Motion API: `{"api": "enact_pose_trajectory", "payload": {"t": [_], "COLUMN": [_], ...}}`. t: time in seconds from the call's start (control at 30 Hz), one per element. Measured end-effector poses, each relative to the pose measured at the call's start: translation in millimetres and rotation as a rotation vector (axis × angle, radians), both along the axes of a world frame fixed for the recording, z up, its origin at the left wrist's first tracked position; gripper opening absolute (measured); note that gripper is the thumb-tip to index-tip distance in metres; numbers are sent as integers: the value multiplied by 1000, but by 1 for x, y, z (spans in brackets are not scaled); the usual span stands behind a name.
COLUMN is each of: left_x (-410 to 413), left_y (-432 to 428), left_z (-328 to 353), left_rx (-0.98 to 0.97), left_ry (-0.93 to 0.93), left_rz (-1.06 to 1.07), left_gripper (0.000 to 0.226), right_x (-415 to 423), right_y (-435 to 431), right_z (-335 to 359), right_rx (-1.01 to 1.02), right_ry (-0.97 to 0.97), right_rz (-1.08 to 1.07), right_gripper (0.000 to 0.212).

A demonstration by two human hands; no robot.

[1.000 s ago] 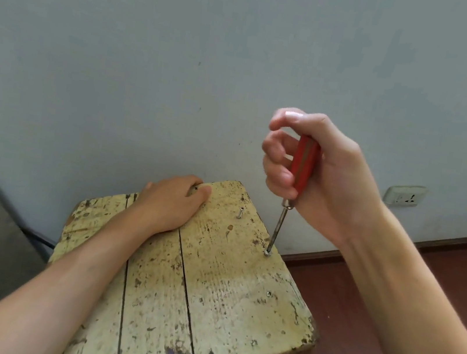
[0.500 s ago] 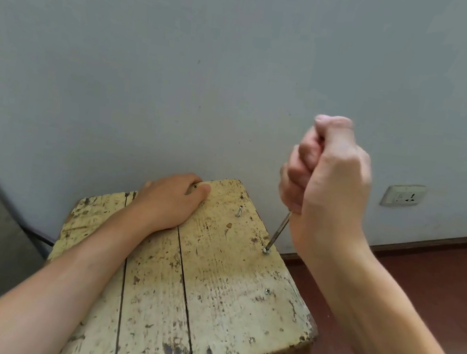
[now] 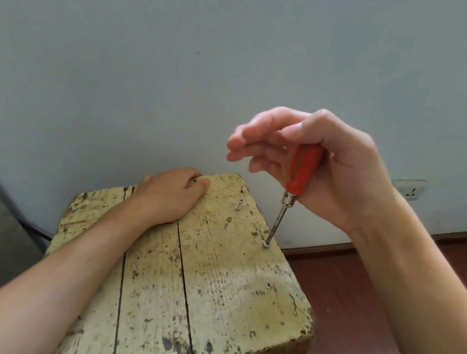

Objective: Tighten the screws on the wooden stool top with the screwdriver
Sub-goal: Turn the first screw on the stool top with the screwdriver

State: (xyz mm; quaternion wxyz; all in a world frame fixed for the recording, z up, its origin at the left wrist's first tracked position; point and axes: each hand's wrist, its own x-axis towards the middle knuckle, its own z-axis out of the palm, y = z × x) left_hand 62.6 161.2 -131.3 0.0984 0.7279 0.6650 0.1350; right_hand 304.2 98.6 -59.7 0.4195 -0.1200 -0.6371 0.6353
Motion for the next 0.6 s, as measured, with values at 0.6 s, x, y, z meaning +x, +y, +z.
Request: {"api": "enact_pose_trajectory", "payload": {"t": [0.6], "left_x": [-1], "left_y": [1], "left_z": [1], "left_rx": [-18], "left_ry": [-3], "left_rz": [-11], "left_gripper": [49], "right_x": [-22], "right_y": [-13], "right_z": [-3], "right_rx": [-145], "right_ry": [99], "right_rz": [-527], "right_gripper": [26]}}
